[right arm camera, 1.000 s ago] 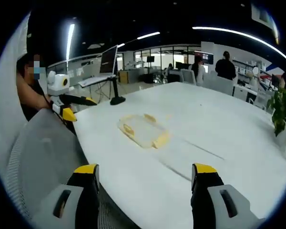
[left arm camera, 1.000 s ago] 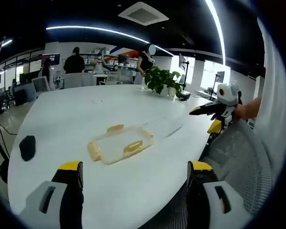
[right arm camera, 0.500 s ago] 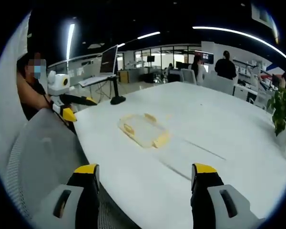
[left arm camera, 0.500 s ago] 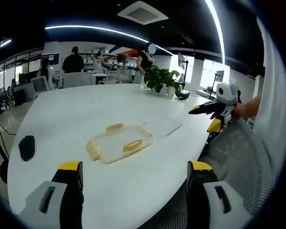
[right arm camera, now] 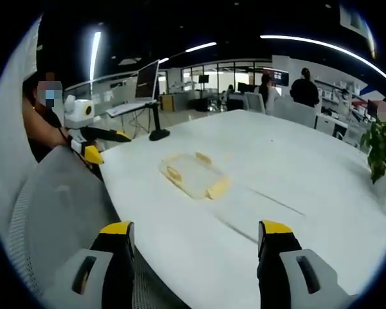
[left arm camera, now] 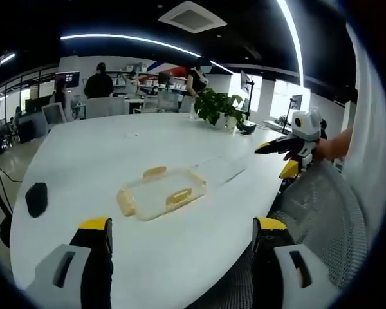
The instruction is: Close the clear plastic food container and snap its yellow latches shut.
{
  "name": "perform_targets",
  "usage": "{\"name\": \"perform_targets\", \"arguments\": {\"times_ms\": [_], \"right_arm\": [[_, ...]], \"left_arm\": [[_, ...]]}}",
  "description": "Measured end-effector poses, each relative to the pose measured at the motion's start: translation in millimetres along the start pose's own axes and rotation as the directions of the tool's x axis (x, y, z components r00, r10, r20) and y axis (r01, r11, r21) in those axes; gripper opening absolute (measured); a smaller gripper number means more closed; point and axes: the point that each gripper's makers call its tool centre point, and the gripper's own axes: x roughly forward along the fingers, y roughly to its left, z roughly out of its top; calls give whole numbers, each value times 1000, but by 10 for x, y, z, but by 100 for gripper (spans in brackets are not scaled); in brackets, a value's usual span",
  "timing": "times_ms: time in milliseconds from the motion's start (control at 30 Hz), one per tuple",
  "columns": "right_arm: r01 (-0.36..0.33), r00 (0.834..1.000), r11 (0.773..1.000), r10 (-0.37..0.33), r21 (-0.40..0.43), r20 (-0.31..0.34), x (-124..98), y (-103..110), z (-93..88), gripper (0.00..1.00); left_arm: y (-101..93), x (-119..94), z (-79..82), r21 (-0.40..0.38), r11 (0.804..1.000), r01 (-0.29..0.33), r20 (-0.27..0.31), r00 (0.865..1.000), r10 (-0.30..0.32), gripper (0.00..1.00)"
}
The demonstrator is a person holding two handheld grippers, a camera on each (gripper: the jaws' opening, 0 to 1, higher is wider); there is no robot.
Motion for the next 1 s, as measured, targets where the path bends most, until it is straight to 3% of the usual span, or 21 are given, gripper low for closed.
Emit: {"name": "perform_targets", "arguments": {"times_ms": [1000], "right_arm": [[-18,1000,1000,18,-13,-6,57,27,56,78]], "left_arm": [[3,-13,42,1,1000,11,5,1000,-11,91]]}}
